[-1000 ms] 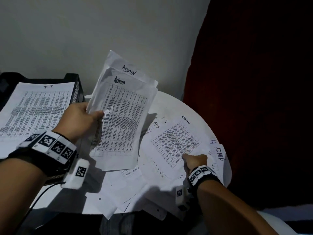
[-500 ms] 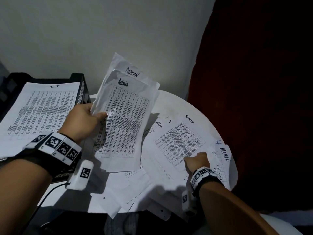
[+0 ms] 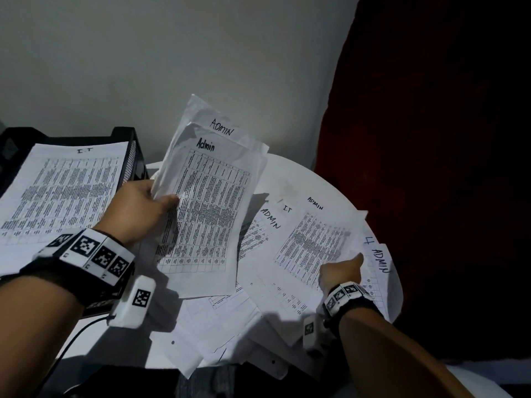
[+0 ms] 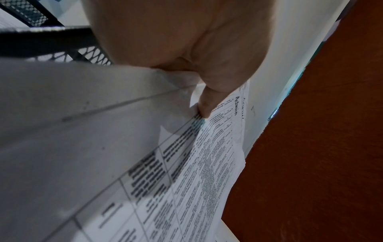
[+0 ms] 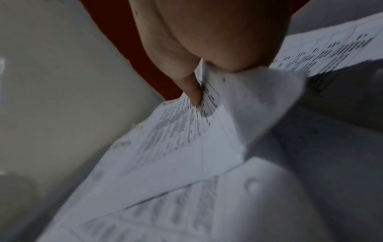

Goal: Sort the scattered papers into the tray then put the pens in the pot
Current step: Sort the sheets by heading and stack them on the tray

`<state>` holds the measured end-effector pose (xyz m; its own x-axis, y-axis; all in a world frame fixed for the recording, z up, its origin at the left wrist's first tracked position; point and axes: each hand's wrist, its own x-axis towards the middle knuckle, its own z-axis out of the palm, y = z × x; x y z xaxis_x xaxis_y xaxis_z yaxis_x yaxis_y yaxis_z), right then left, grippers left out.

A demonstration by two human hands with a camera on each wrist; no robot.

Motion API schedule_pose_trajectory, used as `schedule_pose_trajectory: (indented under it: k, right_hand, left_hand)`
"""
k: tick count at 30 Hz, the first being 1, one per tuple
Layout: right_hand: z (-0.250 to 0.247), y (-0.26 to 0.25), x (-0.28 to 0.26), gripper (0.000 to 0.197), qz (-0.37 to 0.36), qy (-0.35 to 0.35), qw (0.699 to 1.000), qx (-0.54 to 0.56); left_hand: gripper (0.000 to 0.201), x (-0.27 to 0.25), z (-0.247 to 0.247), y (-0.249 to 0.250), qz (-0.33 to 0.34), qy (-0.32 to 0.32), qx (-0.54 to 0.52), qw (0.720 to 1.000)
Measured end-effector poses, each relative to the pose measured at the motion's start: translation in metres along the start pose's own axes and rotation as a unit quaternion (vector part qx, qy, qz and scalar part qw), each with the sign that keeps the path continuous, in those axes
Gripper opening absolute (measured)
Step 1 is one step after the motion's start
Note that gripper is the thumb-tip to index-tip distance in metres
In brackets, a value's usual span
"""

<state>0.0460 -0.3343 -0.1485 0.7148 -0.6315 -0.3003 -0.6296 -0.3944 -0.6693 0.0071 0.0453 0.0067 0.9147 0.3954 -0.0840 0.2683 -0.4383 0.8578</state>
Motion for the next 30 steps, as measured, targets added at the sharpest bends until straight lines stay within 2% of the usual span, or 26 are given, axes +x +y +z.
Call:
schedule_pose_trajectory:
  k: [2, 3, 5, 7, 9, 10, 12, 16, 19, 22, 24, 27, 28, 30]
  right_hand:
    - [-0.002, -0.005, 0.007, 0.025, -0.006, -0.008, 0.999, 0.045]
    - [-0.004, -0.010, 0.012, 0.017, -0.008, -0.011, 0.996, 0.083]
    - [-0.014, -0.032, 0.008, 0.021, 0.001, -0.024, 0.970, 0.243]
    - [-0.029, -0.055, -0.001, 0.030, 0.010, -0.052, 0.943, 0.329]
    - [-0.047, -0.078, -0.020, 0.023, -0.008, -0.138, 0.910, 0.391]
    - [-0.054, -0.087, -0.028, 0.028, -0.020, -0.181, 0.888, 0.423]
    - [-0.067, -0.100, -0.045, 0.033, -0.051, -0.247, 0.854, 0.455]
    - [-0.077, -0.105, -0.071, 0.032, -0.065, -0.353, 0.816, 0.454]
    - [-0.056, -0.097, -0.083, 0.036, -0.040, -0.375, 0.815, 0.440]
    - [-0.032, -0.091, -0.095, 0.035, -0.034, -0.367, 0.835, 0.409]
    - [-0.021, -0.089, -0.101, 0.034, -0.030, -0.376, 0.839, 0.392]
    - [-0.010, -0.087, -0.105, 0.045, -0.068, -0.383, 0.841, 0.375]
    - [-0.007, -0.087, -0.107, 0.049, -0.089, -0.386, 0.846, 0.356]
    - [-0.002, -0.085, -0.108, 0.050, -0.120, -0.383, 0.864, 0.304]
  left_hand:
    - [0.023, 0.001, 0.001, 0.000, 0.003, 0.005, 0.002, 1.000]
    - [0.025, 0.001, 0.001, 0.001, 0.002, 0.011, 0.000, 1.000]
    - [0.028, 0.004, 0.000, 0.000, -0.003, 0.023, -0.009, 1.000]
    - [0.030, 0.006, -0.002, 0.000, -0.004, 0.033, -0.012, 0.999]
    - [0.032, 0.007, -0.003, 0.002, -0.001, 0.040, -0.020, 0.999]
    - [0.033, 0.008, -0.003, 0.002, 0.001, 0.043, -0.026, 0.999]
    - [0.032, 0.007, -0.002, 0.004, 0.004, 0.037, -0.046, 0.998]
    - [0.030, 0.001, 0.003, 0.009, -0.018, 0.015, -0.111, 0.994]
    - [0.024, -0.005, 0.010, 0.011, -0.032, -0.044, -0.170, 0.984]
    - [0.035, -0.012, 0.014, 0.013, -0.025, -0.090, -0.170, 0.981]
    - [0.037, -0.012, 0.019, 0.016, -0.031, -0.107, -0.205, 0.972]
    - [0.033, -0.018, 0.025, 0.018, -0.035, -0.118, -0.208, 0.970]
    - [0.030, -0.021, 0.027, 0.020, -0.035, -0.140, -0.237, 0.961]
    - [0.053, -0.018, 0.034, 0.013, -0.043, -0.174, -0.246, 0.953]
